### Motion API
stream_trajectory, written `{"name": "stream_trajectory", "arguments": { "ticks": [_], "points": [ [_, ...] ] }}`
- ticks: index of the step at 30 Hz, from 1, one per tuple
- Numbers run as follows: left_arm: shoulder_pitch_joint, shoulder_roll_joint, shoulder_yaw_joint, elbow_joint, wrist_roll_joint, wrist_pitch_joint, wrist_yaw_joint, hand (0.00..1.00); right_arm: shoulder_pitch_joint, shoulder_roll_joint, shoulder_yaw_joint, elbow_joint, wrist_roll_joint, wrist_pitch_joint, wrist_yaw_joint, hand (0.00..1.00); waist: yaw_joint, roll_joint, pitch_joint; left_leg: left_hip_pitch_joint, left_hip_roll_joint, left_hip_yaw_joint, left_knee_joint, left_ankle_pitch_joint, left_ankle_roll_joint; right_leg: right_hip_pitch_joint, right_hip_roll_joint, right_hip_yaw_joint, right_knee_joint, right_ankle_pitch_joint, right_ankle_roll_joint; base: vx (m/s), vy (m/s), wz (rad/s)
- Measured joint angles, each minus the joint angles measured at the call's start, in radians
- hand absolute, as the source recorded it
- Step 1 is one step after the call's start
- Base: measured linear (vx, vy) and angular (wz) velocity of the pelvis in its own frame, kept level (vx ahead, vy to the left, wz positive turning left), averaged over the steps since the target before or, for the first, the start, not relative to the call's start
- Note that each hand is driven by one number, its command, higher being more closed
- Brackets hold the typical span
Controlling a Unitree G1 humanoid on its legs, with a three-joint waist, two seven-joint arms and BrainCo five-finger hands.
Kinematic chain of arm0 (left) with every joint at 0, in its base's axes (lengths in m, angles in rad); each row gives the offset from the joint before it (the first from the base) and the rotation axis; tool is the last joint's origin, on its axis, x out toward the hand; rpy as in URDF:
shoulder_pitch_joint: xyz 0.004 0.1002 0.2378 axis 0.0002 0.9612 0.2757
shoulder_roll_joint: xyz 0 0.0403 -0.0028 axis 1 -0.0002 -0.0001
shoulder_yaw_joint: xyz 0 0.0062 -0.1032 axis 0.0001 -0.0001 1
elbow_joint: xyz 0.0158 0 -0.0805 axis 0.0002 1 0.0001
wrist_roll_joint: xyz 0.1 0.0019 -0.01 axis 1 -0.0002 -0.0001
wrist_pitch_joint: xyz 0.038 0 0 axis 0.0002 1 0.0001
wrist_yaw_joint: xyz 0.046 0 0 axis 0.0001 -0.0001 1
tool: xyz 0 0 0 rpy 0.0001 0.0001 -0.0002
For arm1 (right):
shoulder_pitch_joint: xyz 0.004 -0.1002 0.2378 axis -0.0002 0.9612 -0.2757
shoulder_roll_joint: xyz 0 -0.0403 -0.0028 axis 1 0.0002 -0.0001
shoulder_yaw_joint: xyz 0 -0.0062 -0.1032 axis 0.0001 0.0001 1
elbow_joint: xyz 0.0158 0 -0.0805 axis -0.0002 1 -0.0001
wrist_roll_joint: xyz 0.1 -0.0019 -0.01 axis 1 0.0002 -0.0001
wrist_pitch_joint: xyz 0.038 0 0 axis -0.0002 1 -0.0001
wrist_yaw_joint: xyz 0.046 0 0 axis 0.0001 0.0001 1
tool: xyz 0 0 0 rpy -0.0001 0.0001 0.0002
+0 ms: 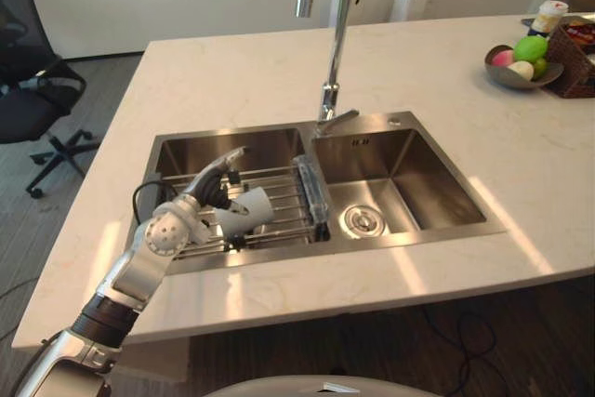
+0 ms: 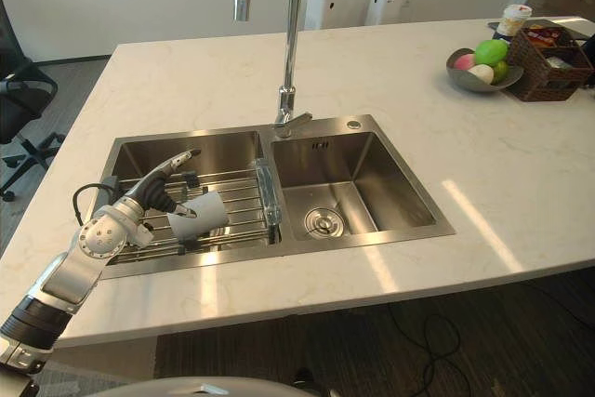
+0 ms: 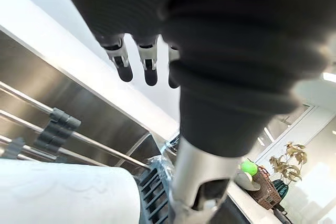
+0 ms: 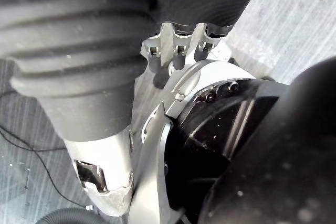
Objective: Walk over to the sink, pick up the cup, carry it to the dishwasher, place the cup inside the dishwasher, then close the dishwasher door
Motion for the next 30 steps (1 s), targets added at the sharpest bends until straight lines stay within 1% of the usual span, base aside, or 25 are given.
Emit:
{"name": "stream_trajectory", "arguments": {
  "ticks": [5,12,15,17,21,26,30],
  "points": [
    [0.0,-0.006,-0.049,0.07,0.061,-0.003,0.003,0.0,0.001,0.001,0.003,0.0,0.012,0.005,0.0,0.0,-0.002,0.0,0.0,0.011,0.002,0.03,0.001,-0.007,-0.002,-0.006,0.002,0.029,0.0,0.003,-0.001,-0.02,-0.002,-0.16],
    [-0.008,-0.018,-0.063,0.162,0.067,0.0,0.01,0.0,0.003,0.014,0.006,-0.008,0.022,0.006,-0.006,0.0,-0.021,-0.001,0.001,0.021,0.004,0.058,0.003,-0.016,-0.003,-0.01,0.004,0.054,0.0,0.005,0.0,-0.02,-0.006,-0.12],
    [-0.014,-0.035,-0.088,0.203,0.076,0.0,0.034,0.0,0.01,0.015,0.026,-0.019,0.029,0.005,-0.014,0.0,-0.021,-0.004,0.003,0.026,0.006,0.076,0.005,-0.022,-0.004,-0.014,0.006,0.07,0.0,0.005,0.0,-0.02,-0.01,-0.13],
    [-0.014,-0.042,-0.089,0.211,0.085,0.0,0.045,0.0,0.018,0.014,0.031,-0.031,0.031,0.006,-0.014,0.0,-0.019,-0.004,0.004,0.031,0.007,0.083,0.005,-0.025,-0.005,-0.014,0.008,0.078,0.0,0.006,-0.001,-0.01,-0.01,-0.14],
    [-0.025,-0.059,-0.088,0.252,0.11,0.0,0.075,0.0,0.022,0.018,0.037,-0.039,0.031,0.005,-0.013,0.0,-0.026,-0.007,0.006,0.031,0.009,0.091,0.016,-0.035,-0.006,-0.014,0.01,0.086,0.0,0.006,0.0,-0.02,-0.014,-0.07],
    [-0.032,-0.075,-0.087,0.309,0.181,0.001,0.112,0.0,0.023,0.018,0.039,-0.039,0.034,0.005,-0.013,0.0,-0.026,-0.007,0.007,0.035,0.011,0.101,0.018,-0.037,-0.007,-0.014,0.012,0.095,0.0,0.006,-0.001,-0.03,-0.016,-0.05],
    [-0.033,-0.08,-0.085,0.341,0.261,0.002,0.112,0.0,0.025,0.018,0.042,-0.04,0.041,0.005,-0.014,0.0,-0.025,-0.008,0.008,0.037,0.015,0.11,0.02,-0.04,-0.011,-0.016,0.017,0.103,0.0,0.006,-0.002,-0.03,-0.023,-0.07]
  ]
}}
